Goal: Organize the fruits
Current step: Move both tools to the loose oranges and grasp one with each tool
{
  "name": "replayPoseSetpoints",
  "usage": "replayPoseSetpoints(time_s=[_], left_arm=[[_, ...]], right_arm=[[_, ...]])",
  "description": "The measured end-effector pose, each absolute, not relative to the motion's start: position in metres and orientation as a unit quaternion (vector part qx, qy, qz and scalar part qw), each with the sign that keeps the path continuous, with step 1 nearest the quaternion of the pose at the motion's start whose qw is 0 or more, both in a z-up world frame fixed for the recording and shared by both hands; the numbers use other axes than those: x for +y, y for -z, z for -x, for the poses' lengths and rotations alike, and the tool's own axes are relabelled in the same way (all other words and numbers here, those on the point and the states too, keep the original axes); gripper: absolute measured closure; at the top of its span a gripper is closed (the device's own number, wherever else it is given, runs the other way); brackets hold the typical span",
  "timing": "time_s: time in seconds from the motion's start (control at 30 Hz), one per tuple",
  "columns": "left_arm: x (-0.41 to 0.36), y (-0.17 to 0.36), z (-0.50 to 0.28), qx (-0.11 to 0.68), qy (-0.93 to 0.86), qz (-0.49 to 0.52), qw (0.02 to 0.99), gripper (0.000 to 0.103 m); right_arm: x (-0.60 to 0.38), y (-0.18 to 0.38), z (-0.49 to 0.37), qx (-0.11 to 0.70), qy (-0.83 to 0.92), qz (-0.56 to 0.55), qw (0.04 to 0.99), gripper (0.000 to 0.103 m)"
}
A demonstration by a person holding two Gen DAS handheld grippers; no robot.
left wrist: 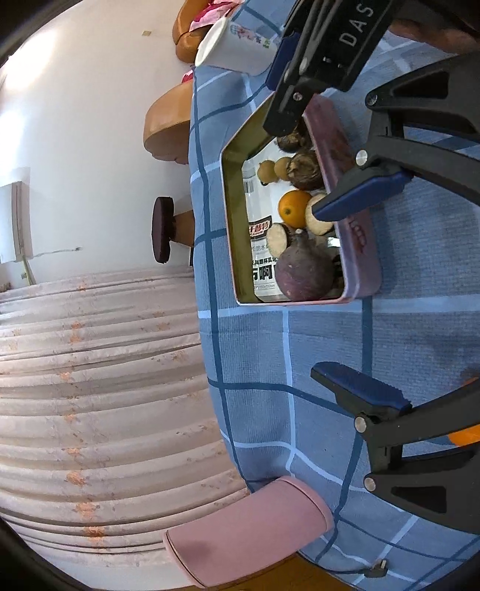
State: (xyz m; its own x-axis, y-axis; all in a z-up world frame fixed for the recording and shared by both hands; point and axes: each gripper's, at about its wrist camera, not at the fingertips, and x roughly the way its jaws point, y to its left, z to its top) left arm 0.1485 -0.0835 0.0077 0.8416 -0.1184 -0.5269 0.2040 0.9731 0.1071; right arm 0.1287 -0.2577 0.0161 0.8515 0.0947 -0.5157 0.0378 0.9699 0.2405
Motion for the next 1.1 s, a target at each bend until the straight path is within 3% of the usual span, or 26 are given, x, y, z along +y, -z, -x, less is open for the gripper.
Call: replayPoseSetpoints(time_s=[0.17, 0.6, 1.1], left_arm=[[-0.079, -0.007, -0.134, 0.271, 0.096, -0.086, 0.954, 0.023], [-0.044, -0.005, -0.113, 0.286, 0.101, -0.07, 0.95, 0.023], [0.097, -0.003, -0.121, 0.334, -0.015, -0.057, 0.941, 0.023]], right_arm=[[-0.248, -0.013, -0.122, 0.285, -0.032, -0.12, 0.95, 0.042], [-0.213, -0.008, -0.104, 0.297, -0.07, -0.091, 0.948, 0.042], [-0.111, 0.006, -0.111, 0.362, -0.247, -0.046, 0.898, 0.041]])
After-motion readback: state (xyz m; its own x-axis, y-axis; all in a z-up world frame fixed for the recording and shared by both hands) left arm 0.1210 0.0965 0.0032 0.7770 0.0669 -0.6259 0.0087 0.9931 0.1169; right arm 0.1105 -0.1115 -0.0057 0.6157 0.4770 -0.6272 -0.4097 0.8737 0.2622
